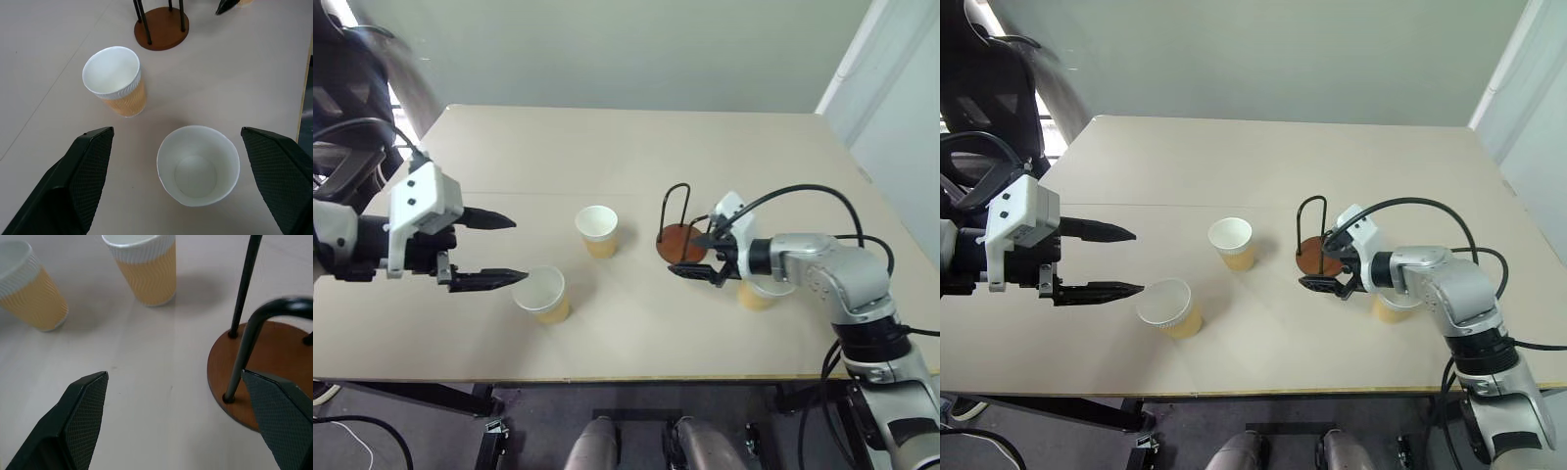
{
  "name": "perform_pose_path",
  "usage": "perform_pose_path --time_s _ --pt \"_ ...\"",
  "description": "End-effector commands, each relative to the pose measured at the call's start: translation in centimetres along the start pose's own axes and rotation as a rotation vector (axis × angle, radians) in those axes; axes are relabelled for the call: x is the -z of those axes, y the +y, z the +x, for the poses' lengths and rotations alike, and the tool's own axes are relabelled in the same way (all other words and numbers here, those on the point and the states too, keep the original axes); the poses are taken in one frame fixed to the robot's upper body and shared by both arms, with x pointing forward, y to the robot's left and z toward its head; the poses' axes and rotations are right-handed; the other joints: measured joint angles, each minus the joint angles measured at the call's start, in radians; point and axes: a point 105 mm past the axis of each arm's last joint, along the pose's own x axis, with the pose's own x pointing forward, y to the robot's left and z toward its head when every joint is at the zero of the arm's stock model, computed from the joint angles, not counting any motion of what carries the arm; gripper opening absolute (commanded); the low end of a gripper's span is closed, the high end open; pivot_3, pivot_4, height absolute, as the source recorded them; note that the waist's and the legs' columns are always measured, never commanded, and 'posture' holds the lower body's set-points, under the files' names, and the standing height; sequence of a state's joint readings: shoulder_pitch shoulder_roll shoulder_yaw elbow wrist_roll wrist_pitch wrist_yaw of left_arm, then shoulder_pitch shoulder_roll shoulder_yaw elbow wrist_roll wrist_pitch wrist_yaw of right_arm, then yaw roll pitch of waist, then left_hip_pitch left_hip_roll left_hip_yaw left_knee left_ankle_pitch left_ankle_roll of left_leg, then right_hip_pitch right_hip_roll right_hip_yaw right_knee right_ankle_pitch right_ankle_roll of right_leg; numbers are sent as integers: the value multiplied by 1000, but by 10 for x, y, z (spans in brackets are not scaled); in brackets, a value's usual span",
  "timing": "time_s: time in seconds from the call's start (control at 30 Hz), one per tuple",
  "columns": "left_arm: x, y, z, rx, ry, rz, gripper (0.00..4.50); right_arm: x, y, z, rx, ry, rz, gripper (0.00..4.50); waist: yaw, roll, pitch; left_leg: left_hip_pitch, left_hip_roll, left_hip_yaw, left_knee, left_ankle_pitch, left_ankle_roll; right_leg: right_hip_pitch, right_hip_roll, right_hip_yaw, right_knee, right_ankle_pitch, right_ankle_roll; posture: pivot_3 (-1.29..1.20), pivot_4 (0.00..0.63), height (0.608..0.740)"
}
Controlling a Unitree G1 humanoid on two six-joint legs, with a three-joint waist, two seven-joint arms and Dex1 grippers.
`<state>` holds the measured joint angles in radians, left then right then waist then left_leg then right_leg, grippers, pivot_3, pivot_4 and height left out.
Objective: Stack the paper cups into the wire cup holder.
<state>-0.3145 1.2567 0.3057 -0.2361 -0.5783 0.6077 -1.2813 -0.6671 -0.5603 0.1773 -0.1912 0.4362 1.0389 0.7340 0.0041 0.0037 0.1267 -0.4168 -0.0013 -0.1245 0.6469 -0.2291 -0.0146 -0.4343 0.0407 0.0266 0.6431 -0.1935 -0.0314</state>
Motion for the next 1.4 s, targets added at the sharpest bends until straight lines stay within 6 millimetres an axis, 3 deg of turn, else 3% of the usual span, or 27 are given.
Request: perform_pose_path --time_s 0.03,0.2,0.57,0.67,0.83,1.0,1.4 --pt "-10 3 -8 -45 -15 39 4466 -11 -12 -1 65 -43 -37 4500 0 -1 0 0 0 0 0 0 0 0 0 0 0 0 0 0 150 740" --pt "-12 2 -8 -49 -17 41 4466 -10 -21 1 97 -41 -48 4500 2 -1 0 0 0 0 0 0 -1 -1 0 0 0 0 -1 0 150 740" --pt "-10 2 -9 -70 -19 45 4466 -27 -11 15 85 -121 -69 4500 3 -1 0 0 0 0 0 -1 -2 -2 0 0 1 1 -2 0 150 740" --pt "-9 2 -9 -73 -19 46 4500 -31 -16 15 109 -138 -76 3639 3 -1 0 0 0 0 0 -1 -2 -2 0 0 1 1 -2 0 150 740" --pt "-9 3 -10 -81 -18 52 4500 -29 -19 14 111 -116 -111 1718 8 -1 0 -1 0 0 0 -1 -2 -2 0 0 1 1 -2 0 150 740" --pt "-9 4 -10 -82 -18 53 4500 -19 -2 11 -10 -68 -171 17 9 -1 0 -1 0 0 0 -2 -3 -3 0 0 1 1 -3 0 150 740" --pt "-12 6 -6 -37 -18 61 4500 13 74 -14 -525 -26 -309 17 8 -3 -2 -1 2 0 0 -2 -5 -2 2 0 0 0 -3 0 150 740"
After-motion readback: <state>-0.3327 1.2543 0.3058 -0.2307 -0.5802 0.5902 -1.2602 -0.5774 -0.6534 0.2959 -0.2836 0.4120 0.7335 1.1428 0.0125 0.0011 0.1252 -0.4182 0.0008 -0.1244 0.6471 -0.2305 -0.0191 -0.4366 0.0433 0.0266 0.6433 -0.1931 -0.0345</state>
